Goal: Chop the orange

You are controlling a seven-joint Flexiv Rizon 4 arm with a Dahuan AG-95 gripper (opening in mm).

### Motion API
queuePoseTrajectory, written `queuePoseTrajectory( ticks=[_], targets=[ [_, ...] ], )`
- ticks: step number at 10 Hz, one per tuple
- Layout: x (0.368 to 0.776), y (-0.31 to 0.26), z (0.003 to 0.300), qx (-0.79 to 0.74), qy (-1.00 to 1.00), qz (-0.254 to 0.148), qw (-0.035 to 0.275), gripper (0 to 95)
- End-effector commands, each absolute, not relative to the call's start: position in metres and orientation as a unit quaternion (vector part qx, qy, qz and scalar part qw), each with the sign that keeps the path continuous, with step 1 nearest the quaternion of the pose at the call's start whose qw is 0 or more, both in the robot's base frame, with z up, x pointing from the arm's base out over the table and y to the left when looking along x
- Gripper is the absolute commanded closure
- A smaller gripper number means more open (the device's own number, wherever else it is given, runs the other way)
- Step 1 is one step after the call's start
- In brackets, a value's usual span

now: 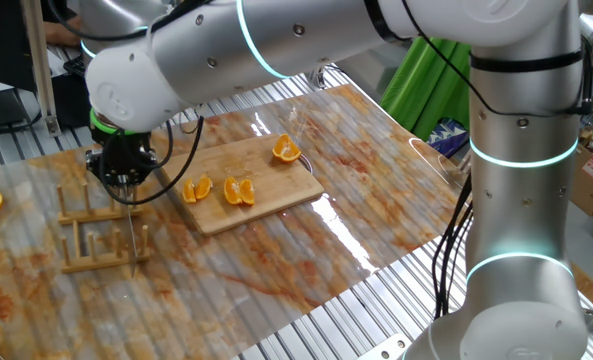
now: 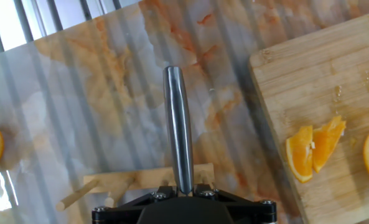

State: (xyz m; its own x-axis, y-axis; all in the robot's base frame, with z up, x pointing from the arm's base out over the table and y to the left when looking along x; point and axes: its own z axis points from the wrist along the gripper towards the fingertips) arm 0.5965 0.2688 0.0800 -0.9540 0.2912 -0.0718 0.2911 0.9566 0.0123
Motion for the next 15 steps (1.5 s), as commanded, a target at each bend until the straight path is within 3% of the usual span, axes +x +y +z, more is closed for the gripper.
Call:
queuePoseTrajectory(
  ticks=[1, 2, 10, 11, 15],
  targets=[
    [0.597, 0.270, 0.080, 0.138, 0.990, 0.011, 0.028, 76.0],
    [0.598, 0.271, 0.079, 0.135, 0.990, 0.015, 0.028, 95.0],
    [0.593, 0.274, 0.084, 0.146, 0.989, 0.016, 0.016, 95.0],
    [0.593, 0.274, 0.084, 0.147, 0.989, 0.015, 0.016, 76.0],
    [0.592, 0.274, 0.088, 0.149, 0.989, 0.014, 0.012, 76.0]
  ],
)
